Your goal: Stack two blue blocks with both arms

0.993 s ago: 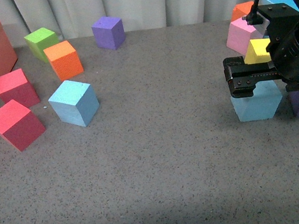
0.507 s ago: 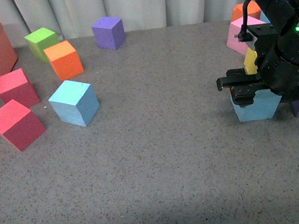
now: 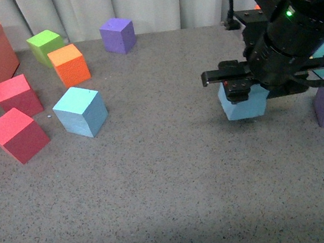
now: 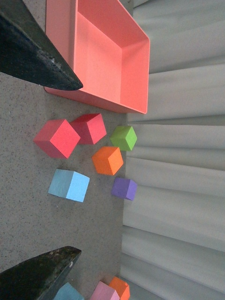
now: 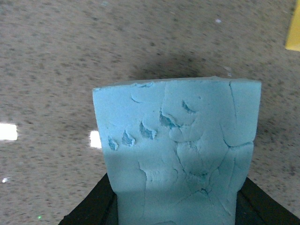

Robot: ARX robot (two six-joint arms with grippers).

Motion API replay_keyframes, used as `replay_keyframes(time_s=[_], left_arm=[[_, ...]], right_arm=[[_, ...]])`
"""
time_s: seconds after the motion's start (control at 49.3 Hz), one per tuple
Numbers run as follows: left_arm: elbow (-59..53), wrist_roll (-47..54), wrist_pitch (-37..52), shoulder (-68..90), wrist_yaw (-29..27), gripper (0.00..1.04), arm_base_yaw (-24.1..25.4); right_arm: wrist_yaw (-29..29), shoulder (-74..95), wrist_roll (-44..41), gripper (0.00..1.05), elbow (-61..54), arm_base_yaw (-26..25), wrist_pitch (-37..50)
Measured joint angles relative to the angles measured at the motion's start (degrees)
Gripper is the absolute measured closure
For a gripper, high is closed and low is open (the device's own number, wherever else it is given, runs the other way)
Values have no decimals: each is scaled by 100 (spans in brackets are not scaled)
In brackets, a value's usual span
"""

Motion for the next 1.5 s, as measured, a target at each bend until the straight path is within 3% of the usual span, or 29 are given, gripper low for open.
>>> replay_keyframes(time_s=[0.405, 0.811, 0.953, 1.176, 1.399, 1.5], left_arm=[[0, 0, 0, -2, 0, 7, 0], [0, 0, 0, -2, 0, 7, 0], [0, 0, 0, -2, 0, 7, 0], [0, 0, 0, -2, -2, 7, 0], [0, 0, 0, -2, -2, 7, 0], [0, 0, 0, -4, 0, 7, 0]], right_arm=[[-153, 935, 289, 63, 1510, 743, -675], [-101, 1725, 671, 63, 2868, 999, -1502], [-229, 1731, 793, 44, 2894, 1003, -1397], [-240, 1241, 876, 8, 2328, 1008, -826], [116, 249, 828, 10, 1469, 988, 66], [1309, -44, 120, 20, 586, 988, 2015]])
